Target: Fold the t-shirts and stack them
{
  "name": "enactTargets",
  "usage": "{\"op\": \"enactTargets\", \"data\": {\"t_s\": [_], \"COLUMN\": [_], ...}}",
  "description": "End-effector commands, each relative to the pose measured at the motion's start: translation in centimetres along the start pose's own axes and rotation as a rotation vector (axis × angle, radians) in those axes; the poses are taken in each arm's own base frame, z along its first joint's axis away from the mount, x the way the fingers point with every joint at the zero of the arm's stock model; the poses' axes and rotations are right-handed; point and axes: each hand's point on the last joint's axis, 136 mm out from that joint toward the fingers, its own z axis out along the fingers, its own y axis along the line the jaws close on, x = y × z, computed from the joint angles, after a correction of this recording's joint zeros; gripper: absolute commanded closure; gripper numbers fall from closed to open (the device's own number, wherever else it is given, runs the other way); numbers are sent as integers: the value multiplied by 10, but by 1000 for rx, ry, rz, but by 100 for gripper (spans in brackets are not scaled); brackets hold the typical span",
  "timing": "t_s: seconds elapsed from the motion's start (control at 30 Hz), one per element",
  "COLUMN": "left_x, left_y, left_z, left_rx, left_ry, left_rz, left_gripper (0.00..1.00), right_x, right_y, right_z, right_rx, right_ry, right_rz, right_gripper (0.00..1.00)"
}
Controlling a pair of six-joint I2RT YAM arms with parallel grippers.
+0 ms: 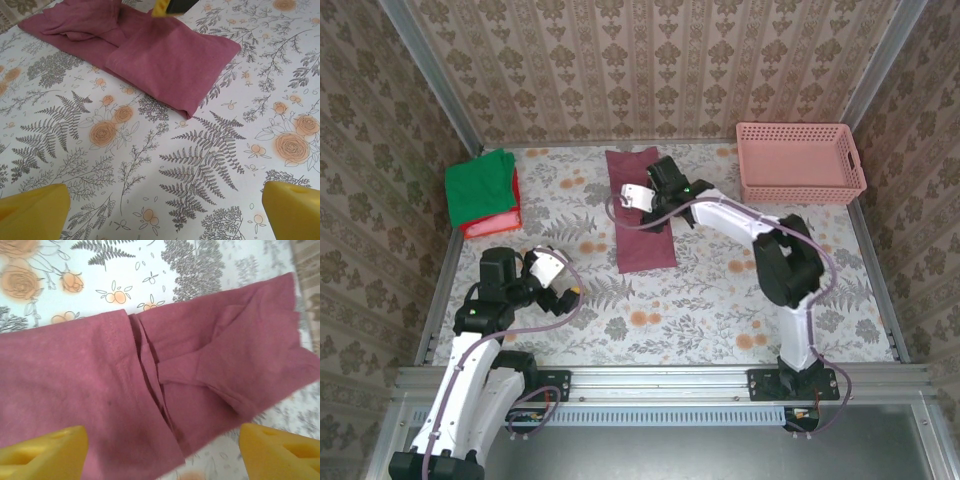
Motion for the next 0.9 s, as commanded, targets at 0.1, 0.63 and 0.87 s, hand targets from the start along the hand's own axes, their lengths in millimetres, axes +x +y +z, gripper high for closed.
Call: {"op": "enactTargets", "data": {"t_s": [0.1, 0.63, 0.87], "left_x": [-6, 0, 2], "left_y": [-3, -4, -4], "left_z": [0, 2, 2], "left_rx": [22, 26, 22], "left_ry": [-40, -33, -29], "left_rz": [14, 11, 8], "left_gripper": [0, 0, 0], "right_x": [-13, 25, 36], "right_y": [64, 138, 147], "right_z": [-31, 10, 21], "right_rx": [-61, -230, -278], "right_ry": [-120, 21, 43], "right_rz": [-99, -161, -155], "right_gripper": [26, 45, 49]}}
